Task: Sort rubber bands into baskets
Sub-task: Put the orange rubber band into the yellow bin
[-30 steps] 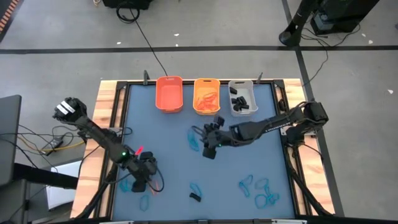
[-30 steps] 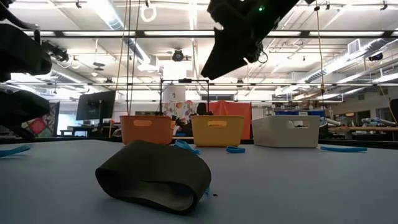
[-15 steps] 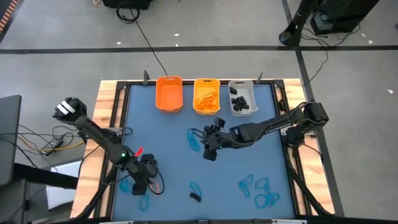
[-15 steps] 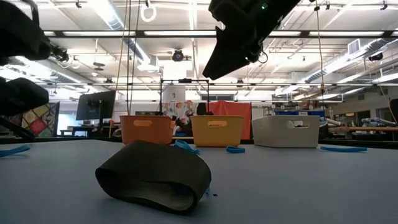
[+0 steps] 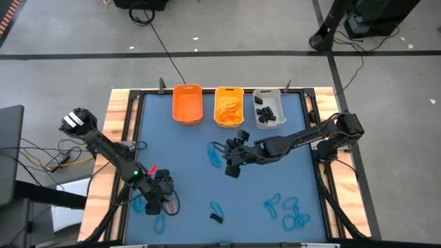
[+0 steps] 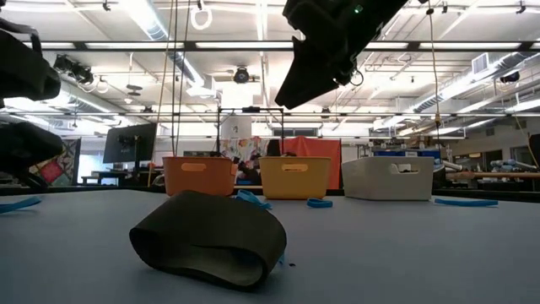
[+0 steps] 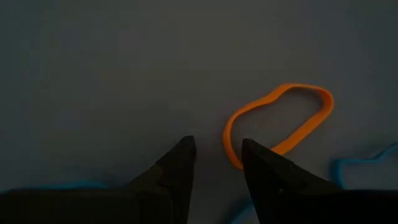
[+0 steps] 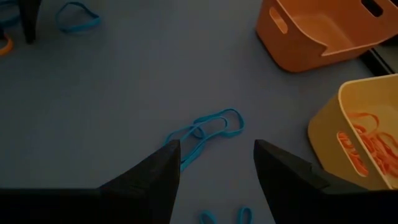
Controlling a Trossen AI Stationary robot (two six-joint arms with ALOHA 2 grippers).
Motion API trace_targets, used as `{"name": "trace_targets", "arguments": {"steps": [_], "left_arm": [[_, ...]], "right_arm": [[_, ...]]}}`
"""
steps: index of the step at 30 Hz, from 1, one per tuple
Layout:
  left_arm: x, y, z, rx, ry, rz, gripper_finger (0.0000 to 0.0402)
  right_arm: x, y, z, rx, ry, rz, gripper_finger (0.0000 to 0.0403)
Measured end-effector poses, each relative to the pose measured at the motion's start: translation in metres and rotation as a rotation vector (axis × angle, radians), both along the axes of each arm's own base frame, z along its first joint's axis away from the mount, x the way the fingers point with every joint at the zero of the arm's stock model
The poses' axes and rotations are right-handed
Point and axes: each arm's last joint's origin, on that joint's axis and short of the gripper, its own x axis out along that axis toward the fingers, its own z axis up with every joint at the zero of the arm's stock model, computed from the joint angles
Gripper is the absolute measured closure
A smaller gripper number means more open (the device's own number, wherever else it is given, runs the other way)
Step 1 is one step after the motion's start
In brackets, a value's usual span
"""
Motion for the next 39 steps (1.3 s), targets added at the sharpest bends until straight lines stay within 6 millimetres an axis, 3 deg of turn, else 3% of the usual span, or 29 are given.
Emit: {"name": "trace_targets", "arguments": {"steps": [6, 12, 20, 27, 33, 39], "left_arm": [[0.0, -0.001, -0.008, 0.033, 0.019, 0.026, 0.0283], [0.003, -0.003, -0.007, 0.019, -0.019, 0.009, 0.0389], [0.02, -0.008, 0.01, 0.112, -0.204, 0.03, 0.0398], [0.045, 0.006, 0.027, 0.251, -0.331, 0.146, 0.0398], [0.049, 0.007, 0.037, 0.126, -0.133, 0.051, 0.0395], [0.035, -0.006, 0.031, 0.024, -0.035, -0.02, 0.0379]], "right_arm": [[0.0, 0.0, 0.0, 0.0, 0.001, 0.0, 0.0188], [0.0, 0.0, 0.0, 0.0, 0.001, -0.001, 0.0188], [0.001, 0.0, 0.001, 0.004, -0.017, -0.002, 0.0188], [0.01, 0.005, -0.001, 0.071, -0.083, 0.043, 0.0188], [0.017, 0.018, -0.027, 0.109, -0.012, 0.118, 0.0188], [0.021, 0.016, -0.04, 0.093, 0.022, 0.124, 0.0188]]}}
